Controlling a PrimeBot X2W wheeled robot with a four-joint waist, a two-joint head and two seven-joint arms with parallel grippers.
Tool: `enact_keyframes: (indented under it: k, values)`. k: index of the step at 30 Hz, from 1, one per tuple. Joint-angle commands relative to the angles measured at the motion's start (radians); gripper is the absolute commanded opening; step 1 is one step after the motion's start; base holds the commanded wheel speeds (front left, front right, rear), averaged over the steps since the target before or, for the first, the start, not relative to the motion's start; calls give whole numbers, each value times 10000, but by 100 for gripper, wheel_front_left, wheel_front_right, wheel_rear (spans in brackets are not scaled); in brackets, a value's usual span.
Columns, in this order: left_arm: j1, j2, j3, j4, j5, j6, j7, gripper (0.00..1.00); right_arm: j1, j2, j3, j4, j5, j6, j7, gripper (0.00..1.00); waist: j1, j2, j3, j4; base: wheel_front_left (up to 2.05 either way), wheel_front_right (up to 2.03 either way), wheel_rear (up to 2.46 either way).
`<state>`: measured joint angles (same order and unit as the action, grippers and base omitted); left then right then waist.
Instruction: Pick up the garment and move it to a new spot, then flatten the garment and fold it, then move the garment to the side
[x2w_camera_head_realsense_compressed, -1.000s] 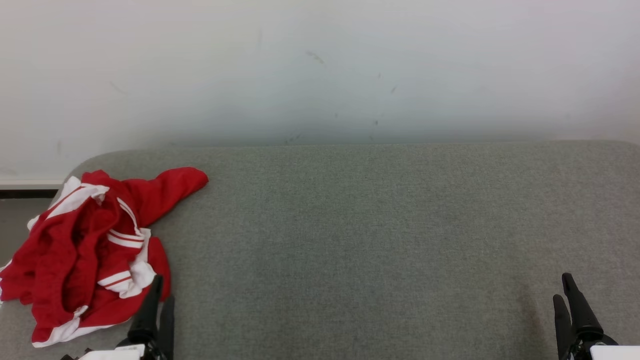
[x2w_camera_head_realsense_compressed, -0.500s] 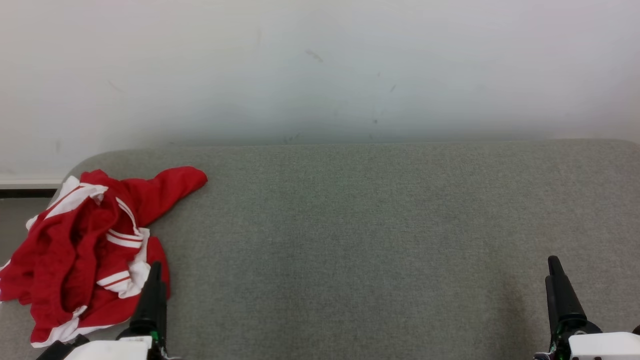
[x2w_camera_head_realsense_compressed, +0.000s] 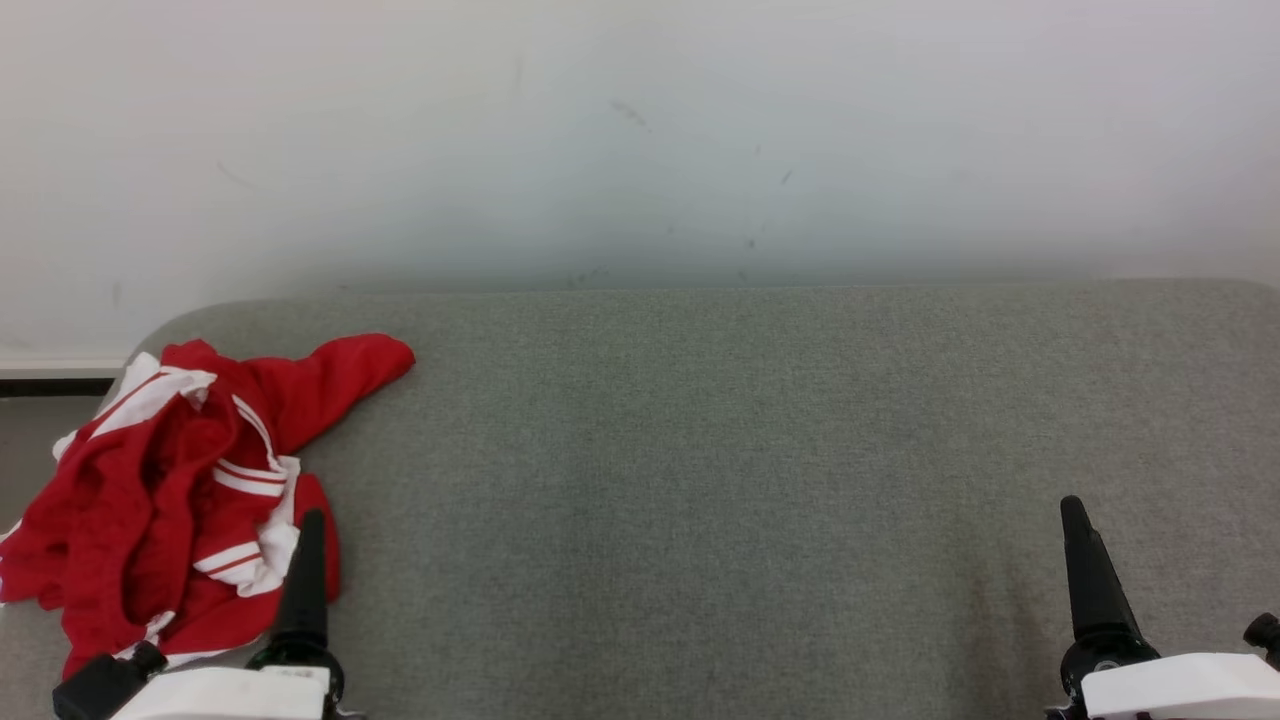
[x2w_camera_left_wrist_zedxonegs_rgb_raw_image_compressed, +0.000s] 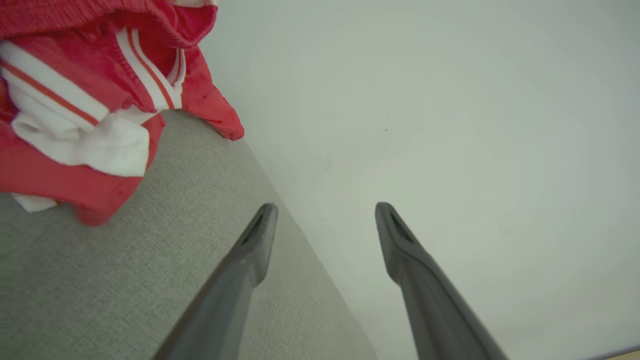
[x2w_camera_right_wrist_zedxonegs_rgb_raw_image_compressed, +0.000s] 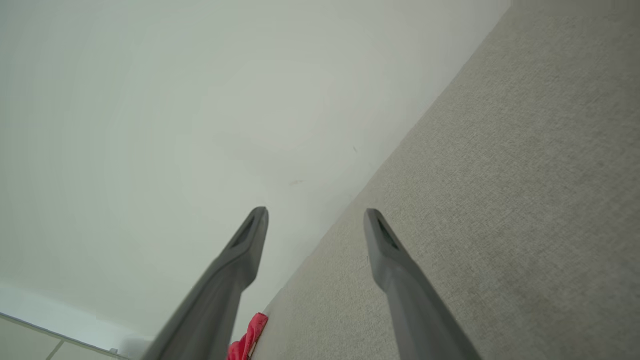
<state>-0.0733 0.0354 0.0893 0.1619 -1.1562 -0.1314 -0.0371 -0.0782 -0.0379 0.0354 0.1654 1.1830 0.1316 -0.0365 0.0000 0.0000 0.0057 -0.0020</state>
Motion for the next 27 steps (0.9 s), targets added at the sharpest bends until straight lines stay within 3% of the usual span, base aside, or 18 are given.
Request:
enact_keyframes:
  k: [1, 18, 27]
  values:
    - [-111, 106, 2, -186, 495, 4, -100, 100, -222, -118, 71, -193, -436, -5, -105, 100, 0, 0, 0, 5, 0, 0, 0]
    - [-6, 125, -239, -312, 4354, 193, -666, 100, -221, -129, 228, -338, -4429, -7, -669, 100, 0, 0, -4, -11, 0, 0, 0]
    - [53, 136, -381, -234, 5605, 311, -924, 100, -191, -112, 291, -222, -5781, -8, -937, 100, 0, 0, -18, -8, 0, 0, 0]
